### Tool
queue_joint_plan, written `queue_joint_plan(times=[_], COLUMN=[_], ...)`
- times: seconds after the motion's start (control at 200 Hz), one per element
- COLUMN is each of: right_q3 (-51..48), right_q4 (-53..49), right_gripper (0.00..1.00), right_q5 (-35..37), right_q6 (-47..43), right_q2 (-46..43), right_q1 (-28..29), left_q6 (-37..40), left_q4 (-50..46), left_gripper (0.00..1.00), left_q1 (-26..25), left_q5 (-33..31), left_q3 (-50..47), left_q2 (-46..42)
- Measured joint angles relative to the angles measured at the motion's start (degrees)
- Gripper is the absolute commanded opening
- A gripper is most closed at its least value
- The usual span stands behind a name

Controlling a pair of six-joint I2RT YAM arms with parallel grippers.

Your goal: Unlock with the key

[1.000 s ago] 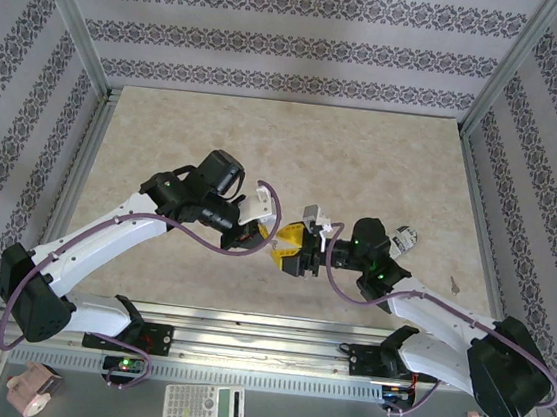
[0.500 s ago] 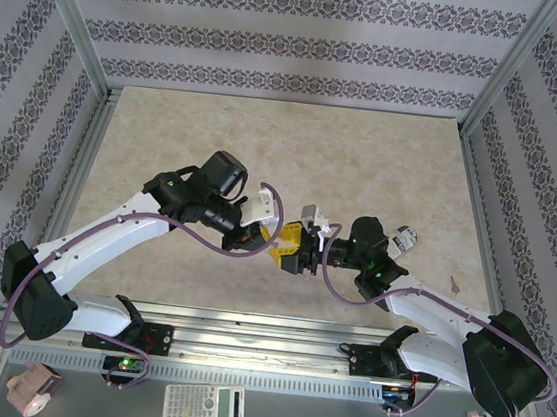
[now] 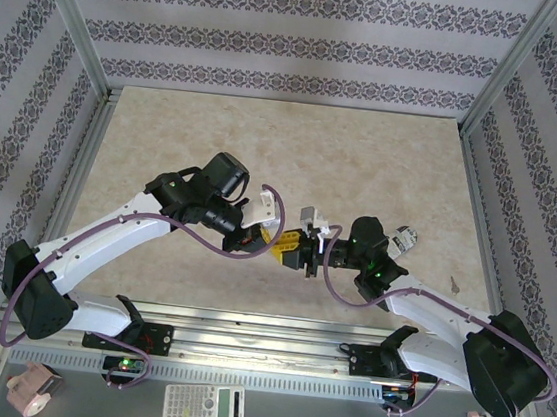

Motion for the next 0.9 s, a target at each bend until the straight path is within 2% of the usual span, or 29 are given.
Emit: queue_joint_plan(times=[0.06, 0.515, 0.69, 0.899], right_q3=[0.0, 0.0, 0.0, 0.0], right_q4=[0.0, -0.3, -0.5, -0.9], right_gripper=[0.00, 0.00, 0.07, 0.21], right_q5=[-0.5, -1.6, -1.6, -1.4], right_q6=[-0.2, 0.0, 0.0, 0.2], right_q2=[0.0, 0.0, -0.2, -0.3], right_q1=[0.0, 0.4, 0.4, 0.4], left_q6=[0.0, 0.4, 0.6, 0.6], left_q4=[-0.3, -1.1, -1.1, -1.0], left_gripper=[0.00, 0.00, 0.00, 0.00], left_q1=[0.0, 0.0, 0.0, 0.0], left_q5=[0.0, 0.7, 0.7, 1.0], left_q3=[0.0, 0.0, 0.0, 0.0], left_q2=[0.0, 0.0, 0.0, 0.0])
